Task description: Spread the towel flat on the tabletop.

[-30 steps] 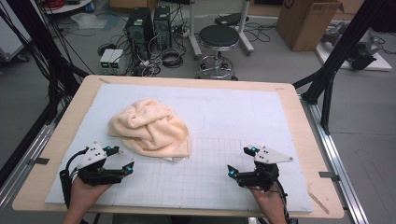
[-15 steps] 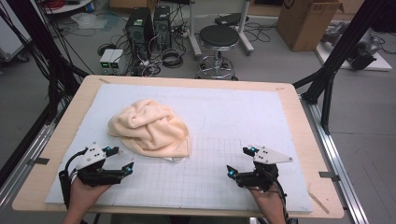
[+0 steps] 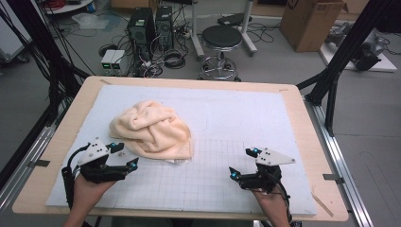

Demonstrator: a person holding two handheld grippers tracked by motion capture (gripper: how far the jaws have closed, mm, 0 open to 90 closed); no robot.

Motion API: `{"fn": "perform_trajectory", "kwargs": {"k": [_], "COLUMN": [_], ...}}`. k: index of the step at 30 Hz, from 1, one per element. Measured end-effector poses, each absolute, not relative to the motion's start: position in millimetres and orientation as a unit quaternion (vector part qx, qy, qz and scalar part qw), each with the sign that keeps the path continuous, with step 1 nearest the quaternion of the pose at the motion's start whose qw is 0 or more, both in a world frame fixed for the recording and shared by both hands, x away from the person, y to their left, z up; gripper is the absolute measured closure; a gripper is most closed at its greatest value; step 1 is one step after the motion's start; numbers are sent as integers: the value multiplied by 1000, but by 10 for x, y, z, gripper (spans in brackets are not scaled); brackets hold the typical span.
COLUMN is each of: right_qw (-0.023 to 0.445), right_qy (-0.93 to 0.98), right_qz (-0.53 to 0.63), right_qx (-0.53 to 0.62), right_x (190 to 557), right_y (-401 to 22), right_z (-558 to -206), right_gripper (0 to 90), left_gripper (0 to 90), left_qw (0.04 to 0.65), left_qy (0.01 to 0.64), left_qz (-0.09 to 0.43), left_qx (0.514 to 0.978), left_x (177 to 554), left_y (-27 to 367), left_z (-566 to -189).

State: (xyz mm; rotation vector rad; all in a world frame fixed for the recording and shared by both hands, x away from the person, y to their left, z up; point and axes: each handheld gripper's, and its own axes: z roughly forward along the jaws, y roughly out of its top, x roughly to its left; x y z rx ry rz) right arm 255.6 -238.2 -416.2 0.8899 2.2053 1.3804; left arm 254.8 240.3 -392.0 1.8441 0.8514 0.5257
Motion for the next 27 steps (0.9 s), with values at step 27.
{"fn": "perform_trajectory", "kwargs": {"k": [27], "right_qw": [189], "right_qy": [784], "right_qz": [498], "right_qx": [319], "right_x": [2620], "right_y": [-2408], "right_z": [-4171], "right_gripper": [109], "left_gripper": [237], "left_qw": [492], "left_qy": [443], "left_qz": [192], "left_qx": [724], "left_x": [3640], "left_y": [2208], "left_z": [-3810]}}
